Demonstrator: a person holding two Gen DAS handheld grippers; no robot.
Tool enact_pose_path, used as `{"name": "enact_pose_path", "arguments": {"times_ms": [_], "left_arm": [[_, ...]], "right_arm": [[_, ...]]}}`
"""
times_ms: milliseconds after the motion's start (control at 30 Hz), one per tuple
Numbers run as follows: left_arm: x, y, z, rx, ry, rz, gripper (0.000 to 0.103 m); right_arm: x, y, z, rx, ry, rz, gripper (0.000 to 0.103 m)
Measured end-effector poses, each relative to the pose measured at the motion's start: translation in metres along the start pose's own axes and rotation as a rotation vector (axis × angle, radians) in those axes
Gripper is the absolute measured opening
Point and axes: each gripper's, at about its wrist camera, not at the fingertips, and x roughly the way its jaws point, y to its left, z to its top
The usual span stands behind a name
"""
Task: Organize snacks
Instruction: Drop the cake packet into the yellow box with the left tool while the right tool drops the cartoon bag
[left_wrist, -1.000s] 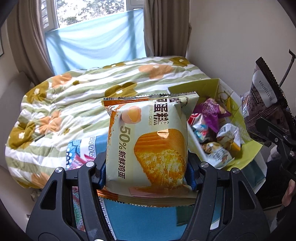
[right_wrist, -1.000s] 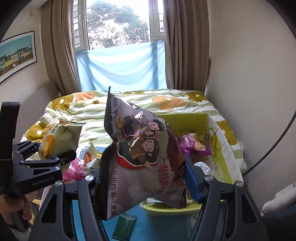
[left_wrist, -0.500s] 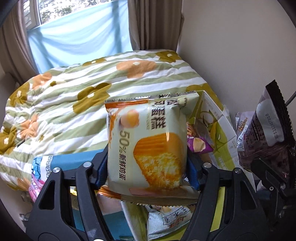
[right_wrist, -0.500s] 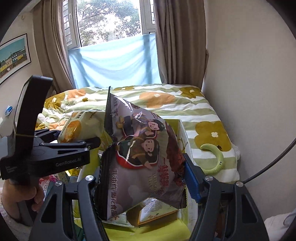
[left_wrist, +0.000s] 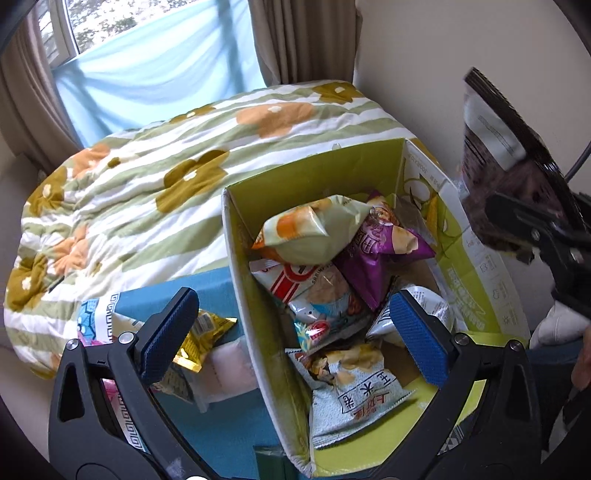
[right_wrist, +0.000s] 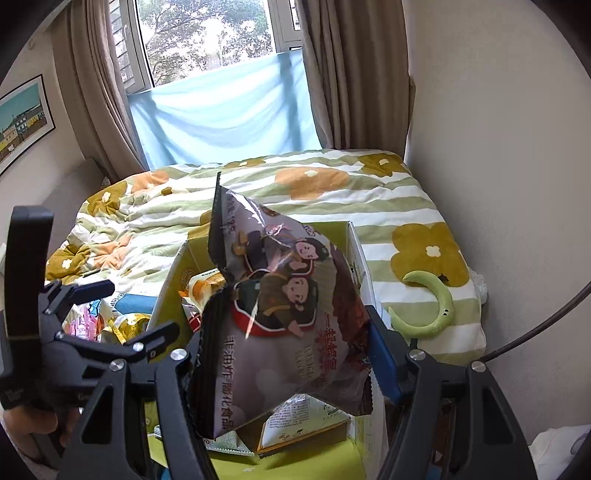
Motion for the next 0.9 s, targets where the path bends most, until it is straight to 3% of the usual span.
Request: {"name": "enact_pose_path", "arguments": {"times_ms": [267,333,367,400,900], "left_arm": [[-0.007,0.020,-0.017,-0.001,0.009,0.014,0.102],[-0.007,0.026,-0.019,-0.007,0.010,0.009,0.102],[-0.007,0.029,-0.019,-0.008,0.012,0.008,0.102],[-0.006,0.032,-0.019,-0.008,0.014,0.007,0.102],[-0.002,0.051,-0.022,0.045,0.006,-0.057,0.102]], "right_arm": [[0.035,0.013,0.025,-0.031,0.039,-0.057,0.067],[0.042,0.014,0.024,-0.012,0.030,-0.089,0.076],[0.041,0.015,0.022,-0.006,0.018,-0.099,0.093],[0.041,0.016,0.020,-0.002,0.011,-0.101,0.103],[0.015,0.035,-0.008,0.072,-0.005,-0.132,0.103]]}}
